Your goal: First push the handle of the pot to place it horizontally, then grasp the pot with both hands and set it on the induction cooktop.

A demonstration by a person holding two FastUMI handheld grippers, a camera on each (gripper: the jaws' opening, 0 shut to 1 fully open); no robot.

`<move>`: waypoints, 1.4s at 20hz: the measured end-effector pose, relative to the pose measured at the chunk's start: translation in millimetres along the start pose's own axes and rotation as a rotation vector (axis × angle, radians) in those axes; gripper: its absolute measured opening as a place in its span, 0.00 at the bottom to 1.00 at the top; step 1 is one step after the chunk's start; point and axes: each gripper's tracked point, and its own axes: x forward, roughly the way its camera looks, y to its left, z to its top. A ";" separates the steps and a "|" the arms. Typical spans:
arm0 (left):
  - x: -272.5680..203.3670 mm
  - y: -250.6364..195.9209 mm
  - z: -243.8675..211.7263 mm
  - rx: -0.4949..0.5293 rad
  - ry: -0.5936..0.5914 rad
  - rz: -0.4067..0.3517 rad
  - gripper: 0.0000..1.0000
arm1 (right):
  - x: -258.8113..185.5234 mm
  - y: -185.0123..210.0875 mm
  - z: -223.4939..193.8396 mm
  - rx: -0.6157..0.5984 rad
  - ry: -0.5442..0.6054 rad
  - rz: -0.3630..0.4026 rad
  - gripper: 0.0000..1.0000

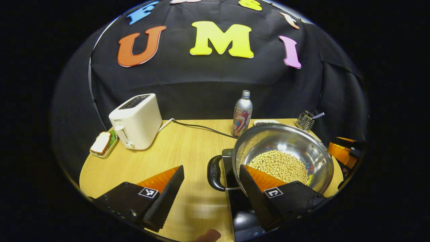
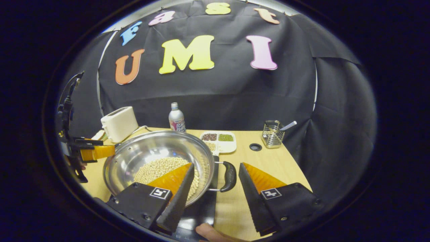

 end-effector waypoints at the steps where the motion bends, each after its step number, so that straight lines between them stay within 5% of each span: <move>1: -11.2 -0.3 3.6 0.008 -0.022 0.010 0.98 | -9.6 0.7 0.9 0.007 -0.014 -0.001 0.86; 15: -191.5 -21.9 10.8 -0.019 -0.302 0.030 0.97 | -164.3 8.0 5.5 0.073 -0.196 0.032 0.95; 28: -320.9 -18.5 38.3 -0.064 -0.499 0.052 0.96 | -333.9 -10.8 78.3 0.055 -0.524 -0.008 0.96</move>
